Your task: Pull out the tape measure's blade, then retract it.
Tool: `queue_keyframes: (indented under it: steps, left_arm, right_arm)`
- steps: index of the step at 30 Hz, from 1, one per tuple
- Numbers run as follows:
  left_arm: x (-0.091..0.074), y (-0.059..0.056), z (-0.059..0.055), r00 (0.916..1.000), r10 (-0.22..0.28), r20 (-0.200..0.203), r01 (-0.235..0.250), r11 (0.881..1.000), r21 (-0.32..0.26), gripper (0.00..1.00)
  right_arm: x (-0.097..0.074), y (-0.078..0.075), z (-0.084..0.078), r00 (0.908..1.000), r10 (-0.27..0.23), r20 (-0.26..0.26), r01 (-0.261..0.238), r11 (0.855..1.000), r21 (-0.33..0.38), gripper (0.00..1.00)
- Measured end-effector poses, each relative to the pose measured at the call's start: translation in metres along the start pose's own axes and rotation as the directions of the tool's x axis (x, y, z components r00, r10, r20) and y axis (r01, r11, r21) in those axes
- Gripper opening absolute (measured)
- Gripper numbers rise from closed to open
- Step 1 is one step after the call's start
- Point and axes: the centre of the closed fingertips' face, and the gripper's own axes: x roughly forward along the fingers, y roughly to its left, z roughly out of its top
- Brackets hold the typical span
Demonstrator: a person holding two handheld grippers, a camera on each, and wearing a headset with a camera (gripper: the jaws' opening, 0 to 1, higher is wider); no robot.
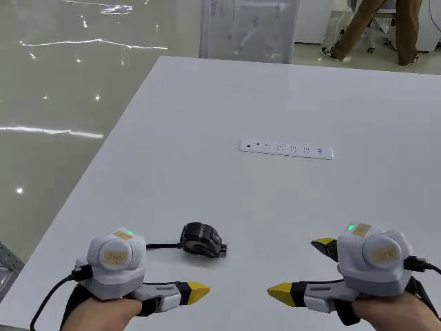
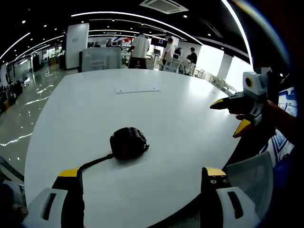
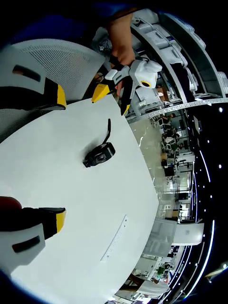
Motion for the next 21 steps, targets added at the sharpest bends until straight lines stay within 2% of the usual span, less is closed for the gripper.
queue_keyframes:
  steps: [9,16,21]
  left_arm:
    - [-0.022,0.003,-0.005,0.9999,0.012,0.003,-0.012,1.0,0.002,1.0]
    - [-0.034,0.003,-0.01,1.0,0.002,-0.007,-0.002,1.0,-0.004,1.0]
    - [-0.044,0.006,-0.009,0.9999,0.01,-0.005,-0.01,1.0,-0.003,1.0]
  right_arm:
    - [-0.024,0.003,-0.011,0.9997,-0.009,-0.021,0.01,1.0,0.016,0.87]
    - [-0.041,0.0,-0.012,0.9993,-0.032,-0.02,0.033,0.999,0.036,0.9]
    - [-0.054,-0.002,-0.01,0.9988,-0.045,-0.019,0.046,0.998,0.043,0.93]
